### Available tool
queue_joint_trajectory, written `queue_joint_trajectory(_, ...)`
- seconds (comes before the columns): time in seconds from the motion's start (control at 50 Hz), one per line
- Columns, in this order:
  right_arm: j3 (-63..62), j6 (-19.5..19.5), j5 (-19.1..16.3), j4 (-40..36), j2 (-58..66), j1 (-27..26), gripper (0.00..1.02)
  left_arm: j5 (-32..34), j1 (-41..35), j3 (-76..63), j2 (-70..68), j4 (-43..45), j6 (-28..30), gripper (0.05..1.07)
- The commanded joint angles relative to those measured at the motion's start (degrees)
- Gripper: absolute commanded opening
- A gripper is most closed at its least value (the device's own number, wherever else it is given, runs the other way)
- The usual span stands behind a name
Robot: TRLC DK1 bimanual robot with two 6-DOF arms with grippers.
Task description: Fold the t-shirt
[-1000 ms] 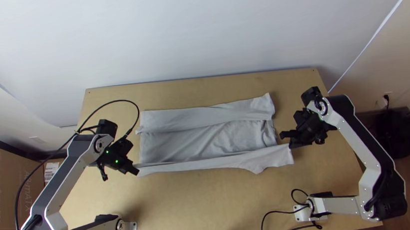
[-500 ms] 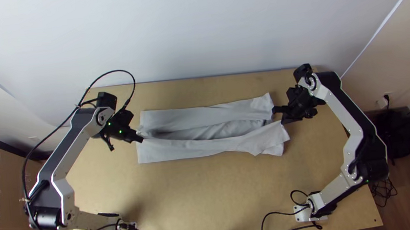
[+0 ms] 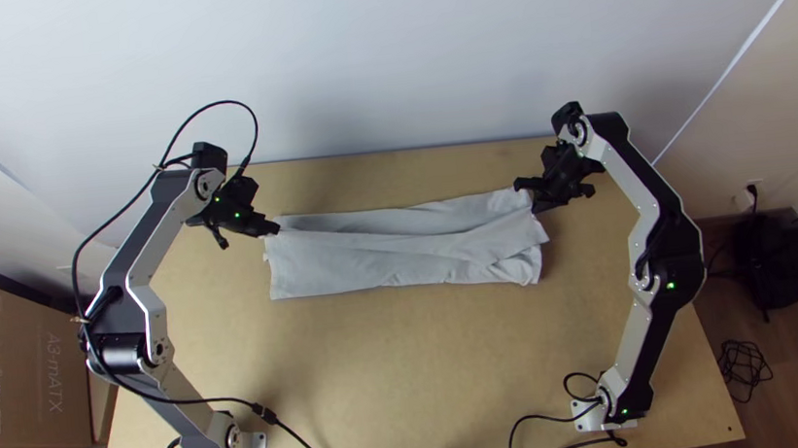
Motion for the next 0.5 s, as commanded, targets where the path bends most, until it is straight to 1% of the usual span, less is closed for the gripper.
queue_joint_trajectory(0.0,4.9,1.5,0.6,0.0,4.5,-0.8,0.02,0.5,0.4,2.4,2.5,-0.1,-0.9,0.08)
queue_joint_trajectory(0.32,15.9,3.1,0.6,0.0,13.4,-0.9,0.02,0.5,1.2,3.1,6.0,1.8,-1.2,0.08)
queue_joint_trajectory(0.48,19.8,4.5,0.6,0.1,16.4,-1.0,0.02,0.5,1.7,3.0,7.2,3.1,-1.3,0.08)
